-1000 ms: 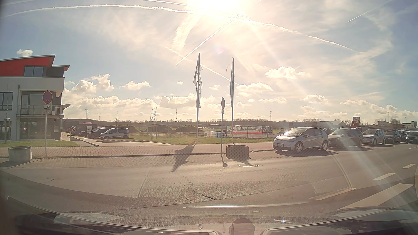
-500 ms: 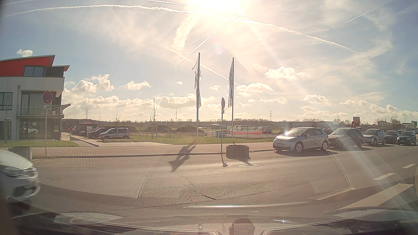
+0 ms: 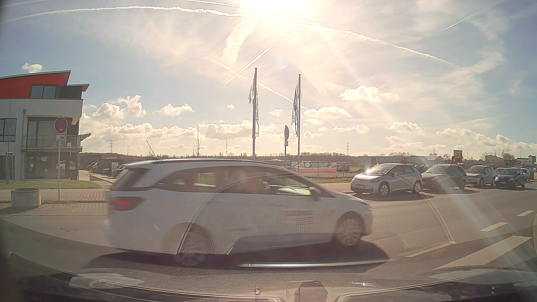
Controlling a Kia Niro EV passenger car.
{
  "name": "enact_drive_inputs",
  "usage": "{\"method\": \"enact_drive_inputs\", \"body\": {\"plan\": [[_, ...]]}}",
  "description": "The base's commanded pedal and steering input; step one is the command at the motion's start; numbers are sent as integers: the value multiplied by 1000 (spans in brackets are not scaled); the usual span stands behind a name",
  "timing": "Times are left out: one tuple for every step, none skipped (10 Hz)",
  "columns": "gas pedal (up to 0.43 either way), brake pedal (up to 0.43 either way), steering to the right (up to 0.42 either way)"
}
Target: Follow the waypoints while adhering to traffic rules and regulations
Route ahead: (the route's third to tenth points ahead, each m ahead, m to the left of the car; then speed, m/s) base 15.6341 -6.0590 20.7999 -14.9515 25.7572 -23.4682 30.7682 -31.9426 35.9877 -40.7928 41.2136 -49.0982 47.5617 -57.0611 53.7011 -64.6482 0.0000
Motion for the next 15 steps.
{"method": "enact_drive_inputs", "body": {"plan": [[0,232,193],[0,238,194],[0,232,194],[0,238,194],[0,238,195],[0,238,195],[0,232,195],[0,238,195],[0,238,195],[0,232,192],[0,238,186],[0,238,186],[0,232,185],[0,232,185],[0,232,185]]}}
